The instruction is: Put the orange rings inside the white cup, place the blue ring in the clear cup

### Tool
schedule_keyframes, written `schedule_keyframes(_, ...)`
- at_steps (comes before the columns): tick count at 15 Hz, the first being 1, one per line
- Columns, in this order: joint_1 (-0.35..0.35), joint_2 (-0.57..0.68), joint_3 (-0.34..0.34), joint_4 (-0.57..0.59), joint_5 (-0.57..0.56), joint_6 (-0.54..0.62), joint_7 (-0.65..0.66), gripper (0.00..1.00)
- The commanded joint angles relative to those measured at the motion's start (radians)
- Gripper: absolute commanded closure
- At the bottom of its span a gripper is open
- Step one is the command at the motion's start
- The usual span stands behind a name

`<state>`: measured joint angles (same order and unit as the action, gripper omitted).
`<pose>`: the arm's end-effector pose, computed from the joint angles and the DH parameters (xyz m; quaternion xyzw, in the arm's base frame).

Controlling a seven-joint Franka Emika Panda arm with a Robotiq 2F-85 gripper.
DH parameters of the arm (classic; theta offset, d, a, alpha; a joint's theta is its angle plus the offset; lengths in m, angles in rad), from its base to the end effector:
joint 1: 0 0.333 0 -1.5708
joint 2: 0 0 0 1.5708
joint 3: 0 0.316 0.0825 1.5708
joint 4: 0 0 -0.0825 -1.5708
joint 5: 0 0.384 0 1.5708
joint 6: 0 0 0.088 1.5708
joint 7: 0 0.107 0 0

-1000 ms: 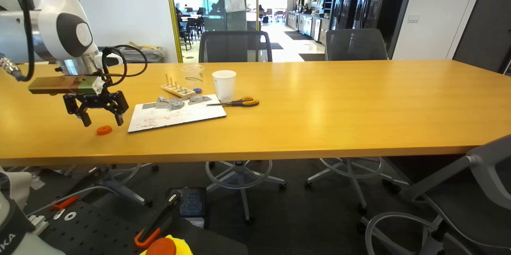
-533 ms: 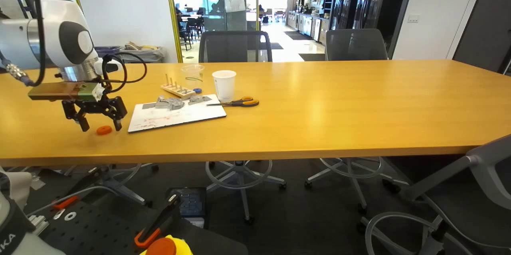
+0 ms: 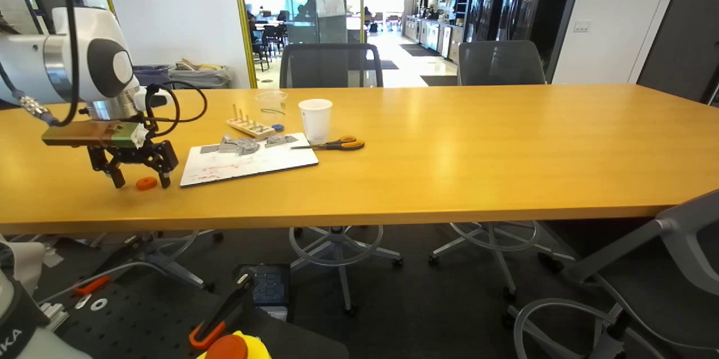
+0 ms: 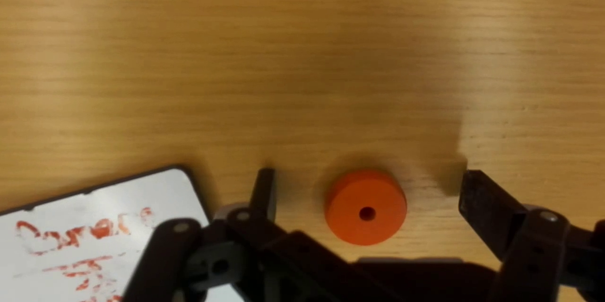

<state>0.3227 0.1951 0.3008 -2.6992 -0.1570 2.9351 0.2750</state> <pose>0.3223 0.2526 0.1757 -0.9692 -0.2446 -0.0195 0.0212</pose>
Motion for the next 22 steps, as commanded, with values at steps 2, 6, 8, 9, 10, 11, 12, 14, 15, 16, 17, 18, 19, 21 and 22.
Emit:
schedule_keyframes(2, 0.014, 0.017, -0.008, 0.017, -0.011, 0.026, 0.018, 0.0)
schedule_keyframes(6, 0.021, 0.002, -0.018, 0.013, -0.021, 0.023, 0.032, 0.0)
schedule_keyframes(8, 0.028, -0.003, -0.024, 0.017, -0.027, 0.001, 0.038, 0.0)
schedule_keyframes(9, 0.036, -0.007, -0.032, 0.019, -0.036, -0.01, 0.047, 0.0)
schedule_keyframes(10, 0.041, -0.009, -0.037, 0.019, -0.044, -0.016, 0.054, 0.0)
schedule_keyframes(11, 0.047, -0.011, -0.043, 0.02, -0.054, -0.02, 0.062, 0.0)
schedule_keyframes(12, 0.052, -0.011, -0.047, 0.021, -0.064, -0.023, 0.07, 0.0)
schedule_keyframes(14, 0.063, -0.013, -0.057, 0.023, -0.081, -0.027, 0.085, 0.0)
schedule_keyframes(15, 0.066, -0.012, -0.058, 0.026, -0.083, -0.031, 0.086, 0.0)
schedule_keyframes(16, 0.069, -0.01, -0.06, 0.028, -0.087, -0.033, 0.089, 0.0)
schedule_keyframes(17, 0.072, -0.009, -0.063, 0.03, -0.091, -0.035, 0.094, 0.0)
schedule_keyframes(18, 0.075, -0.009, -0.065, 0.032, -0.094, -0.036, 0.098, 0.0)
schedule_keyframes(19, 0.077, -0.01, -0.068, 0.032, -0.096, -0.033, 0.101, 0.0)
schedule_keyframes(21, 0.083, -0.024, -0.077, 0.027, -0.104, -0.03, 0.112, 0.27)
schedule_keyframes(22, 0.083, -0.031, -0.08, 0.026, -0.105, -0.034, 0.115, 0.34)
